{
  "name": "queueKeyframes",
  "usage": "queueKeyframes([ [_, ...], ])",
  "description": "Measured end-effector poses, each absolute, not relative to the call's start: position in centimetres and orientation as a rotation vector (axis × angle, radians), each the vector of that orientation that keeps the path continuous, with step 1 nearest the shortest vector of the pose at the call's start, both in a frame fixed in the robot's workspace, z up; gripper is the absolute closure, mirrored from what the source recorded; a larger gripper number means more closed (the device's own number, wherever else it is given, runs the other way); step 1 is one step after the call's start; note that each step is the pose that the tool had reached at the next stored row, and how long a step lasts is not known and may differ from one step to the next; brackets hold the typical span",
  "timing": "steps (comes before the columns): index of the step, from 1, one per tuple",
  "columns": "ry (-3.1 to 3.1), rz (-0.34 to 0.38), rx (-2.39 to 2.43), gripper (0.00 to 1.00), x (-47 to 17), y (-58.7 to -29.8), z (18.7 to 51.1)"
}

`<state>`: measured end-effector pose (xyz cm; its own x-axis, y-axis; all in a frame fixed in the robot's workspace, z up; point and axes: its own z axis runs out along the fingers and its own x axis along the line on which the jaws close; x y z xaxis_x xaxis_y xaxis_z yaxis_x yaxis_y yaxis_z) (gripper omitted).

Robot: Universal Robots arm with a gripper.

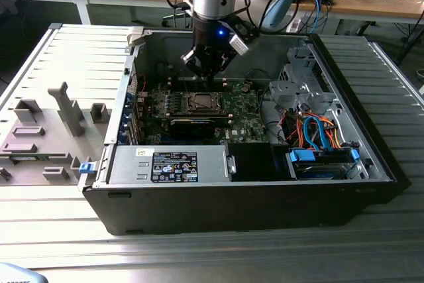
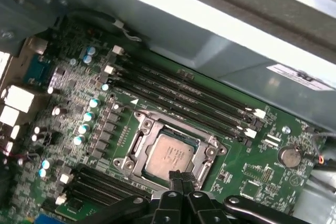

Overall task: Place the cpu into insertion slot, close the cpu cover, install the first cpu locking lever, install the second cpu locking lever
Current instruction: 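Install the first cpu locking lever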

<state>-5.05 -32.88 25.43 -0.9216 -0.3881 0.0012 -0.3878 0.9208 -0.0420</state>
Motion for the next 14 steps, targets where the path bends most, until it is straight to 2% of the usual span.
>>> queueKeyframes([
  [14, 3.115, -0.066, -0.373, 0.89, -5.04, -32.88, 25.19],
])
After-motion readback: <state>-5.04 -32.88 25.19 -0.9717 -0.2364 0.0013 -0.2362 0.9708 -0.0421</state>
